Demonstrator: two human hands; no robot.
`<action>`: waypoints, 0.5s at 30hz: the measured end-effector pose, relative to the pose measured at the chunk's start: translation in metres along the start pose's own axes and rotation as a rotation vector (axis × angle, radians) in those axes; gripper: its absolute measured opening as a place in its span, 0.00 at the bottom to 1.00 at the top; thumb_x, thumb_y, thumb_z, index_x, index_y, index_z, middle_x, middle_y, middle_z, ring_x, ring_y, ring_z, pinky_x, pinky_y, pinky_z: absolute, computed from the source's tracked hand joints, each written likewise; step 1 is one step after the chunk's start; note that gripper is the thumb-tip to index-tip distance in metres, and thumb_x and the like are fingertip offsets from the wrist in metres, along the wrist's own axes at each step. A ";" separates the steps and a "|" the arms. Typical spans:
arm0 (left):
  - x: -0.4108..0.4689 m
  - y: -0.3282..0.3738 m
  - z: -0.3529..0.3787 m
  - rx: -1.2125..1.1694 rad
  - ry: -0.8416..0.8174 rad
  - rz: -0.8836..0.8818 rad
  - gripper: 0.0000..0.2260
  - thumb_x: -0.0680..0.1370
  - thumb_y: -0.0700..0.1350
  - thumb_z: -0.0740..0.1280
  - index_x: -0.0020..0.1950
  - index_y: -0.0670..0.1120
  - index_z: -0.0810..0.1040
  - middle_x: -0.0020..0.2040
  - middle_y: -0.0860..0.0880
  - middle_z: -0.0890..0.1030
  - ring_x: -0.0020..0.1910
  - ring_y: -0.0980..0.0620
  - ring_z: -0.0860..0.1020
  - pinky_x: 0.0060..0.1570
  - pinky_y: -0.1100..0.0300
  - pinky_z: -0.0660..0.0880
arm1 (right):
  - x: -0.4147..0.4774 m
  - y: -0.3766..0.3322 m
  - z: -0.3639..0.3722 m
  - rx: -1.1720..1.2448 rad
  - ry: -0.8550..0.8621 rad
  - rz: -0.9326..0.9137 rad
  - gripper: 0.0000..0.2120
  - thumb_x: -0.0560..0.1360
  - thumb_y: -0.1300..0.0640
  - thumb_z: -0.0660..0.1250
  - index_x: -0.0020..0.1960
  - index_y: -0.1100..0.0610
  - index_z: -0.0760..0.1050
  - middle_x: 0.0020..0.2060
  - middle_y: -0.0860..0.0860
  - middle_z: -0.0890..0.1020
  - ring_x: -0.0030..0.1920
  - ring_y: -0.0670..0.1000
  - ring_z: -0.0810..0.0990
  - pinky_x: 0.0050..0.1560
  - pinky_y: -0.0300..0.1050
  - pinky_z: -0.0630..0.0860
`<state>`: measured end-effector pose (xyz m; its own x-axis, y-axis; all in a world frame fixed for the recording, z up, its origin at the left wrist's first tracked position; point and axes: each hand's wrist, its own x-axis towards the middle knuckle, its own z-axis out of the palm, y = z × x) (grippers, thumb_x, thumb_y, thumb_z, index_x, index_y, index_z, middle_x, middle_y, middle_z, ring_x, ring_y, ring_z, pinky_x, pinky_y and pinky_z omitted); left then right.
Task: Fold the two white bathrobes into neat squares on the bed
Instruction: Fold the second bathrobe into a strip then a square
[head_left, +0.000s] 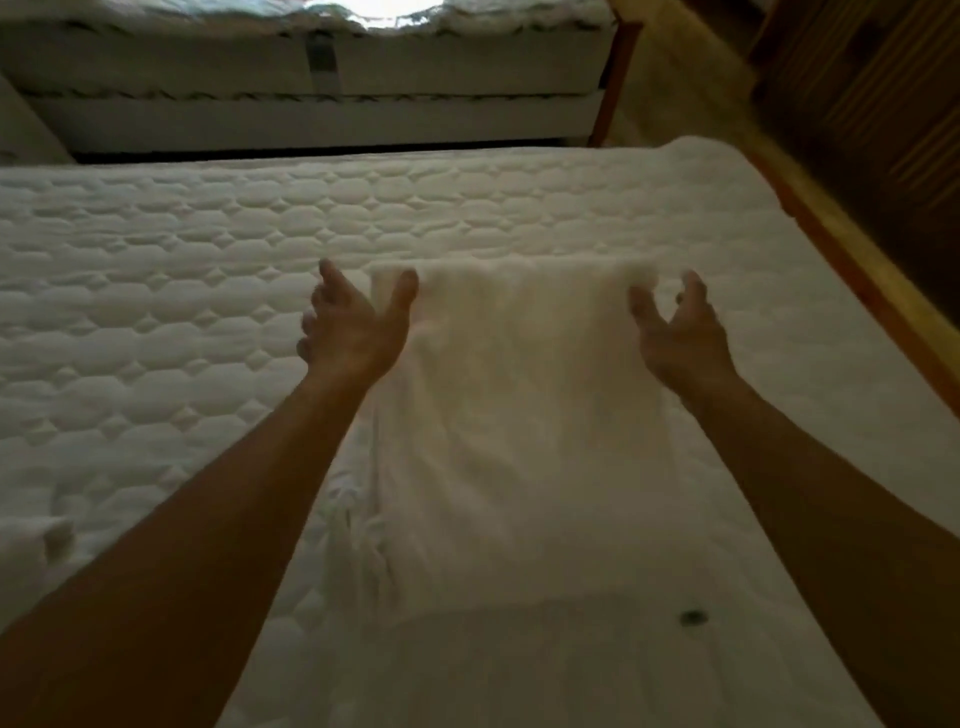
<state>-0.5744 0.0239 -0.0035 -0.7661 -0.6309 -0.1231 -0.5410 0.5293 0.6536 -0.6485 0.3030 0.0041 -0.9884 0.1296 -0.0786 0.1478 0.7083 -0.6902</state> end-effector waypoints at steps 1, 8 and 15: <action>0.006 0.003 0.013 0.143 -0.003 0.084 0.42 0.79 0.71 0.53 0.83 0.47 0.46 0.82 0.40 0.58 0.80 0.37 0.58 0.76 0.38 0.58 | 0.008 0.004 0.015 -0.153 -0.071 -0.029 0.40 0.79 0.35 0.58 0.82 0.53 0.50 0.79 0.58 0.61 0.78 0.59 0.60 0.76 0.55 0.59; -0.010 -0.061 0.095 0.477 -0.302 0.334 0.33 0.74 0.77 0.46 0.77 0.73 0.37 0.83 0.57 0.35 0.82 0.49 0.34 0.75 0.28 0.44 | 0.004 0.046 0.105 -0.479 -0.353 -0.241 0.39 0.69 0.20 0.45 0.74 0.27 0.33 0.81 0.49 0.35 0.80 0.53 0.35 0.76 0.68 0.37; -0.002 -0.077 0.112 0.411 -0.164 0.366 0.35 0.73 0.77 0.49 0.78 0.74 0.42 0.83 0.57 0.40 0.83 0.50 0.40 0.74 0.30 0.51 | 0.012 0.065 0.119 -0.426 -0.284 -0.291 0.38 0.70 0.21 0.46 0.75 0.27 0.35 0.81 0.47 0.36 0.80 0.51 0.36 0.76 0.68 0.38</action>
<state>-0.5703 0.0486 -0.1371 -0.9550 -0.2859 -0.0789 -0.2955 0.8947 0.3350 -0.6548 0.2681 -0.1277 -0.9520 -0.2614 -0.1591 -0.1888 0.9110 -0.3667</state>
